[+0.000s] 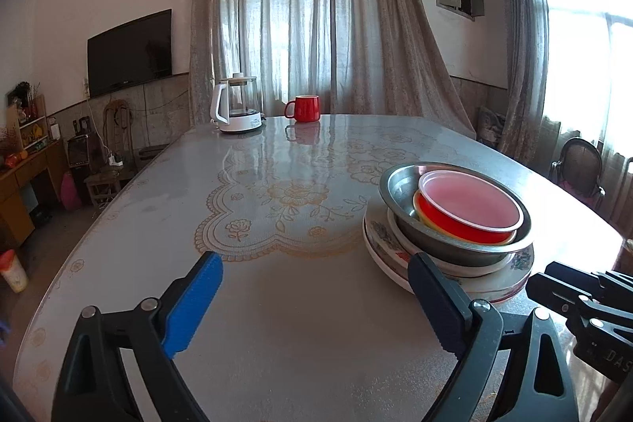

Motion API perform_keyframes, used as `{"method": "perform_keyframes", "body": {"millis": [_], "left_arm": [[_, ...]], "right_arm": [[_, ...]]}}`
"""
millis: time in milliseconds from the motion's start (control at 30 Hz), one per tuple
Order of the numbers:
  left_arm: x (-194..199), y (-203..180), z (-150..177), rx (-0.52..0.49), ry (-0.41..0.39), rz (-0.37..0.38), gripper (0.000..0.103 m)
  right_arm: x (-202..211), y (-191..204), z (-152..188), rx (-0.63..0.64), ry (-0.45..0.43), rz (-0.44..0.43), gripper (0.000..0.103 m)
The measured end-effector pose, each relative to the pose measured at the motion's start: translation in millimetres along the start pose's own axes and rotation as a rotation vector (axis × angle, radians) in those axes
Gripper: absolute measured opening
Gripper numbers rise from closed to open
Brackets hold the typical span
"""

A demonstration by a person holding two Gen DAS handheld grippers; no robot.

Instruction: Organize plates and bowls

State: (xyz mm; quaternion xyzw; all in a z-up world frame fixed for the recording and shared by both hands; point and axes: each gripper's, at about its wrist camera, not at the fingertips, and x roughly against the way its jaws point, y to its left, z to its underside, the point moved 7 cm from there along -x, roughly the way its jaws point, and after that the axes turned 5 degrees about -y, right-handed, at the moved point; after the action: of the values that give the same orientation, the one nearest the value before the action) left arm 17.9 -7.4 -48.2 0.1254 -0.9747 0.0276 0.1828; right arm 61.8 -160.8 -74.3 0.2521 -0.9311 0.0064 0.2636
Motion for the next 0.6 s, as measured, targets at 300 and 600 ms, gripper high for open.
{"method": "perform_keyframes", "body": {"millis": [300,600], "left_arm": [[-13,-1,21,0.004,0.029,-0.017,0.103],[-16,-8,33,-0.029,0.031,-0.040,0.103]], "right_arm": [[2,15,31,-0.045,-0.063,0.104,0.042],[-3,-15,24,-0.180,-0.079,0.270,0.044]]}}
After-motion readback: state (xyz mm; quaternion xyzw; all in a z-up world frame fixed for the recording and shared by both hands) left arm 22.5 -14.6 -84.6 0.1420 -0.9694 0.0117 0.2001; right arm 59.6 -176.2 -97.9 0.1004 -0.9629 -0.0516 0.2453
